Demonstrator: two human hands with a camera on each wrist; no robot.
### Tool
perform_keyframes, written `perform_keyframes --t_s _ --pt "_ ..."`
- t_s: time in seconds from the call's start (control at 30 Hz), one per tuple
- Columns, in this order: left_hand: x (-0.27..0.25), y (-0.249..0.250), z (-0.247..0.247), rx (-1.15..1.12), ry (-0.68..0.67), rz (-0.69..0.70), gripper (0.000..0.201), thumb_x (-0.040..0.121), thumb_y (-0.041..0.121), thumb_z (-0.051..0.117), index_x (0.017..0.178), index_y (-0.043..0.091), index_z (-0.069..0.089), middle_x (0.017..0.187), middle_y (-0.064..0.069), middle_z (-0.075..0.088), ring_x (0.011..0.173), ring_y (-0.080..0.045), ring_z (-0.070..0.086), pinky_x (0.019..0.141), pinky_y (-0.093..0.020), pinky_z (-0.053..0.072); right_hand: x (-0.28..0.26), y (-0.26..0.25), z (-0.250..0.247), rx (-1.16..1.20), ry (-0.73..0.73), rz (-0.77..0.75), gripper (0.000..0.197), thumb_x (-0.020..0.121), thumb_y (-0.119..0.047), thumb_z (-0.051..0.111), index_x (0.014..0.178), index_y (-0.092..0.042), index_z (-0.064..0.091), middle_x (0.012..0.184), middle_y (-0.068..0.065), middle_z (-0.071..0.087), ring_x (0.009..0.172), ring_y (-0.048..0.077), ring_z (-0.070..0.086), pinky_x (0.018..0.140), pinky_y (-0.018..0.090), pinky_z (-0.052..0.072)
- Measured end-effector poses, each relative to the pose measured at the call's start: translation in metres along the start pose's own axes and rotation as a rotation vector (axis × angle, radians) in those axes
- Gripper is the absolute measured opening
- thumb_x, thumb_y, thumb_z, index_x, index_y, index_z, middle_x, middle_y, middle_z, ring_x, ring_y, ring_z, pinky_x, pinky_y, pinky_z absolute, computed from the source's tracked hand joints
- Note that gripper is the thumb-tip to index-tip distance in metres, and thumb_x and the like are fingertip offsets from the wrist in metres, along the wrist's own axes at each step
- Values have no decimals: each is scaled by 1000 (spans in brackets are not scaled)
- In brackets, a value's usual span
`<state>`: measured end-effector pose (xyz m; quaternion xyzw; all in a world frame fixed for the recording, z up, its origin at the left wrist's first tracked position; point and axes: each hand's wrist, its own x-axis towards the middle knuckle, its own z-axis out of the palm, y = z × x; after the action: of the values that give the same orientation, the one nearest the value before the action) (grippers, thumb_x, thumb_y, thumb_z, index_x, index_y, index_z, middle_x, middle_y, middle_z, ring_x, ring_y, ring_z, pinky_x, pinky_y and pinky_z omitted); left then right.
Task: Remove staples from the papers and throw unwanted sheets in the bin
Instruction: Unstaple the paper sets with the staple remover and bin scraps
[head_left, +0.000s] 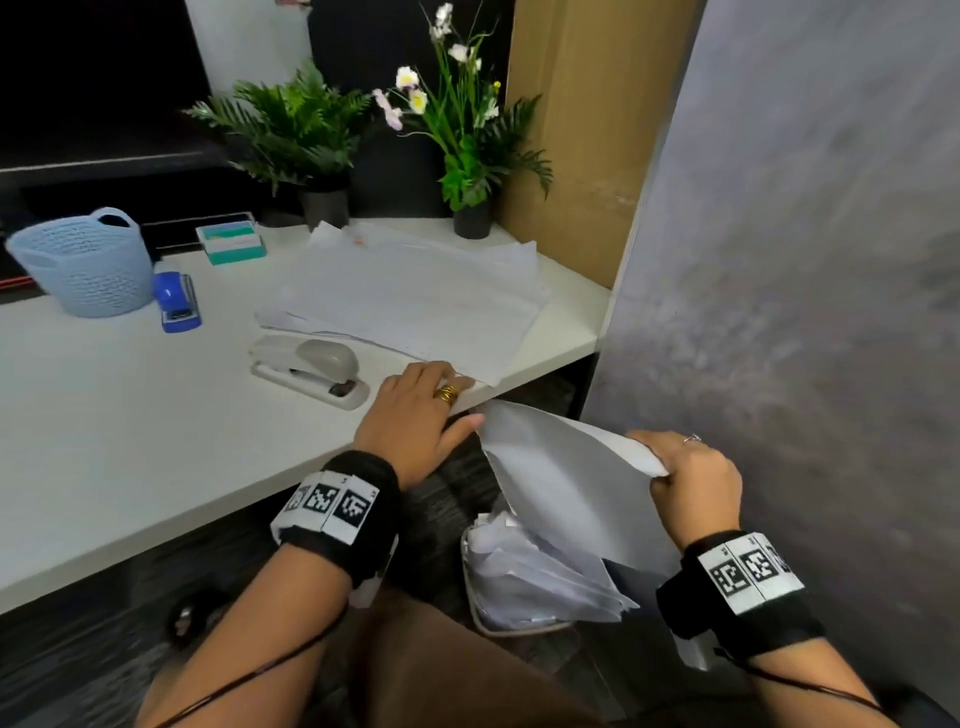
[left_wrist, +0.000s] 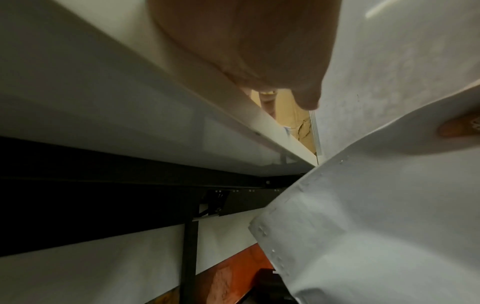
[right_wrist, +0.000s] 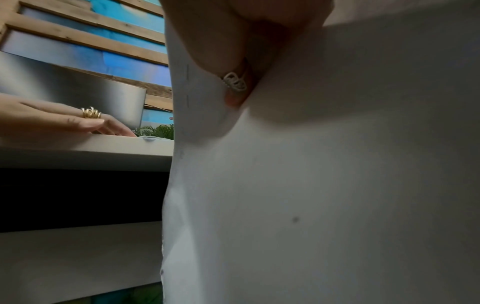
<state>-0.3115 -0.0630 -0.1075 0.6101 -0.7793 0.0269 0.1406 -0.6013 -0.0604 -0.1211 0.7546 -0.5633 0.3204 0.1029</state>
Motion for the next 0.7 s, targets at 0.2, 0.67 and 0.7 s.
perform_keyframes --t_s 0.2,0.67,0.7 --pt "-3 -3 1 53 -33 -15 79 80 67 6 140 26 37 139 1 37 126 -21 32 102 -37 28 4 -2 -6 -138 -91 20 43 53 7 50 77 -20 74 67 5 68 61 28 66 46 27 44" --pt "-2 -2 4 80 -46 -16 75 81 63 7 142 27 33 143 0 34 129 -22 29 103 -37 26 -30 -11 119 -215 -991 51 26 95 -23 45 112 -18 63 121 6 59 112 27 56 90 29 42" --pt "-2 -2 5 79 -39 -13 74 82 62 9 141 26 34 142 -1 35 128 -22 30 102 -37 26 -38 -11 133 -145 -1018 71 29 95 -32 43 108 -17 64 116 5 61 111 27 55 92 28 39"
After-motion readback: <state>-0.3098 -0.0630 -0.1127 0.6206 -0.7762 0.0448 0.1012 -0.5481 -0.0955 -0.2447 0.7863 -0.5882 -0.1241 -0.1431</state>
